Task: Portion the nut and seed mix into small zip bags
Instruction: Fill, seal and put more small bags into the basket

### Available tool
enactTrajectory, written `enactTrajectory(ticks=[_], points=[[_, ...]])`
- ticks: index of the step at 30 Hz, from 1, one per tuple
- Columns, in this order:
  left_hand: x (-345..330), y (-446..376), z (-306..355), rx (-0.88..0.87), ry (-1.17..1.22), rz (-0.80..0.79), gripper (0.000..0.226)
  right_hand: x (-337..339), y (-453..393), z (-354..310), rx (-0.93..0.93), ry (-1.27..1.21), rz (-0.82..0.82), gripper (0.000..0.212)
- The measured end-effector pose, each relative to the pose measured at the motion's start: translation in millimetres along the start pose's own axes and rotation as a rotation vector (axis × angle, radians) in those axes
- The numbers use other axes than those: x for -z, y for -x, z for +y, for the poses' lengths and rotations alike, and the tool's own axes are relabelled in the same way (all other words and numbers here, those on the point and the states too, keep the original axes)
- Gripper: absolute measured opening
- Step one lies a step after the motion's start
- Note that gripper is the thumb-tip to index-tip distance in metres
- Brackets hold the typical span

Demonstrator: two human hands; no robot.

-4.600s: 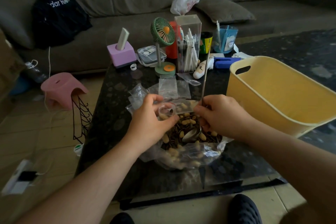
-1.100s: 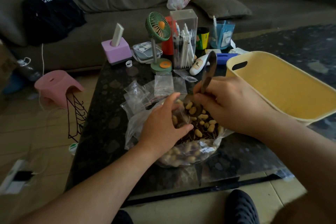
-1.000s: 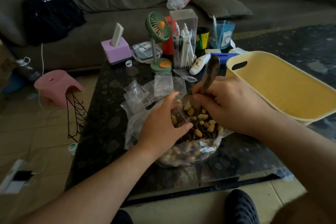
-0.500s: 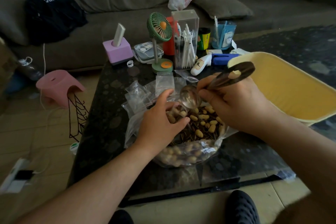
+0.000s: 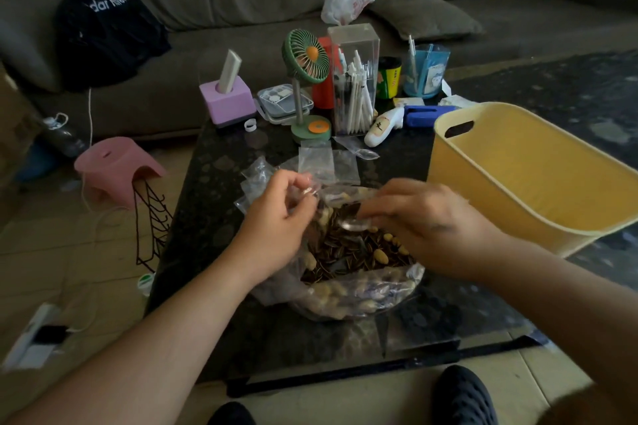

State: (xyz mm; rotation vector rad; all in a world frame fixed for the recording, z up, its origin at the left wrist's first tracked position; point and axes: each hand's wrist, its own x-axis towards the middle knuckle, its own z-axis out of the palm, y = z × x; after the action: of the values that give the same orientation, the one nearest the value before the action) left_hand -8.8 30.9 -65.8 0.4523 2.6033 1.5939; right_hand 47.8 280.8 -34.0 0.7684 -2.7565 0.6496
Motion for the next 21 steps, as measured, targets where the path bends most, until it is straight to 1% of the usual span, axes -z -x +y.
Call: enactTrajectory(ticks=[1, 3, 4, 7, 10, 13, 15, 18, 20, 21], points=[[2.0, -0.2, 2.1, -0.008, 0.008, -0.011, 0.006, -4.7, 1.6, 3.1, 0.046, 0.052, -0.054, 0.032], [5.4, -0.8, 5.2, -0.051, -0.021, -0.002, 0.01, -14.6, 4.0, 10.1, 0.092, 0.152, -0.113, 0.044], [7.0, -1.1, 6.1, -0.071, -0.041, 0.008, 0.013, -19.6, 4.8, 13.6, 0.101, 0.193, -0.122, 0.045], [10.7, -0.5, 7.6, -0.096, -0.064, -0.004, 0.02, -34.0, 9.0, 25.2, 0.142, 0.257, -0.16, 0.044], [14.3, -0.6, 8.6, -0.084, -0.074, -0.001, 0.029, -38.4, 11.7, 35.6, 0.179, 0.263, -0.197, 0.038], [15.3, 0.9, 7.8, -0.052, 0.024, 0.042, 0.026, -36.4, 9.7, 40.6, 0.109, 0.261, -0.214, 0.045], [12.2, 4.1, 9.2, -0.012, 0.077, 0.04, 0.025, -33.2, 6.7, 39.0, 0.053, 0.234, -0.207, 0.049], [4.5, 6.6, 9.4, 0.008, 0.103, 0.043, 0.027, -26.3, 0.7, 29.0, -0.038, 0.075, -0.098, 0.046], [0.1, 6.8, 9.6, 0.012, 0.109, 0.059, 0.027, -19.5, -7.6, 19.4, -0.194, -0.066, -0.009, 0.035], [-2.2, 6.8, 10.8, 0.013, 0.118, 0.069, 0.027, -15.2, -12.5, 13.6, -0.309, -0.151, -0.01, 0.031]])
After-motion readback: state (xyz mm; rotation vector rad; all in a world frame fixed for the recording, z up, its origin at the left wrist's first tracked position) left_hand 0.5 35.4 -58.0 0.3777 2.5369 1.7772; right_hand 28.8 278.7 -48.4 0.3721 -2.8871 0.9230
